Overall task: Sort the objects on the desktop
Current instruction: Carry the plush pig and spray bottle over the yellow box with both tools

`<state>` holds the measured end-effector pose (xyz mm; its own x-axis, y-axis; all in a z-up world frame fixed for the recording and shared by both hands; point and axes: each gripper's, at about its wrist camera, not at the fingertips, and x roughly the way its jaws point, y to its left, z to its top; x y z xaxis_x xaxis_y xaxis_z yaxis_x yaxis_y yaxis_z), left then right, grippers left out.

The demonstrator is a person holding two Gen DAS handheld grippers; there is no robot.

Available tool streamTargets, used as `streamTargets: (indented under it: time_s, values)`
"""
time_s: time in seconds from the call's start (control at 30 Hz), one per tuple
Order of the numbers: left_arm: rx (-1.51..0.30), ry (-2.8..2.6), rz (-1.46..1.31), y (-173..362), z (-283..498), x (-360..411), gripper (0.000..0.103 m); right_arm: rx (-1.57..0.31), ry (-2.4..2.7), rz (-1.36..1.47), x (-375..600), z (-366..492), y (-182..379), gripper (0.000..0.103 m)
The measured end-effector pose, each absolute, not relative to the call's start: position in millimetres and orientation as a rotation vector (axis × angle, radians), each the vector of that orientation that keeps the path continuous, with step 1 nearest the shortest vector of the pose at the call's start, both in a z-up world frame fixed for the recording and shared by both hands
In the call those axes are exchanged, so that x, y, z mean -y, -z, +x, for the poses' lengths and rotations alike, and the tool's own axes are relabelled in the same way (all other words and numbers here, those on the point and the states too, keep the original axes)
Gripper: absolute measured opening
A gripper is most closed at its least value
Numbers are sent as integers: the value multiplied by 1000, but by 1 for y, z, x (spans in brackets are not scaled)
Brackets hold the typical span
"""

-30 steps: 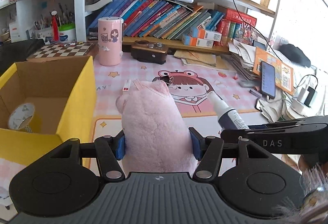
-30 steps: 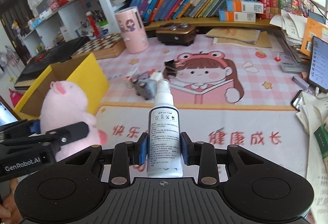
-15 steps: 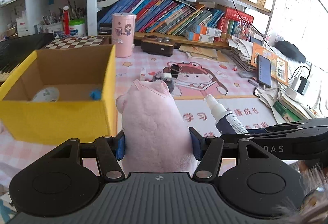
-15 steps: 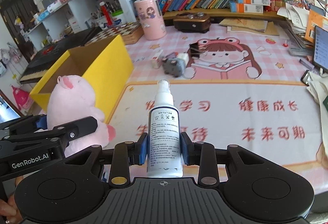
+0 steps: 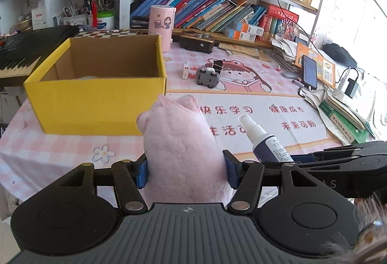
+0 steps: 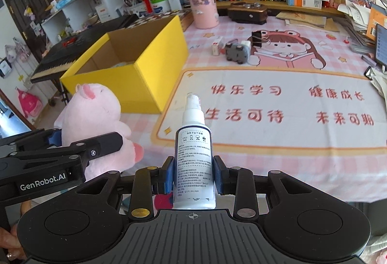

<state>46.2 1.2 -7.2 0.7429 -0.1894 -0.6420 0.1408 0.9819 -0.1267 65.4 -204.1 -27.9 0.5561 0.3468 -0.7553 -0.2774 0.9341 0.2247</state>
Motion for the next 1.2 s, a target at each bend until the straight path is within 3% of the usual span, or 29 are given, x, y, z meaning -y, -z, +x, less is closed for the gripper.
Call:
streamTargets:
  time_s: [1.2]
  values:
    - [-650, 39, -130, -1, -24, -100, 56, -891, -532, -11, 96, 10, 22, 33]
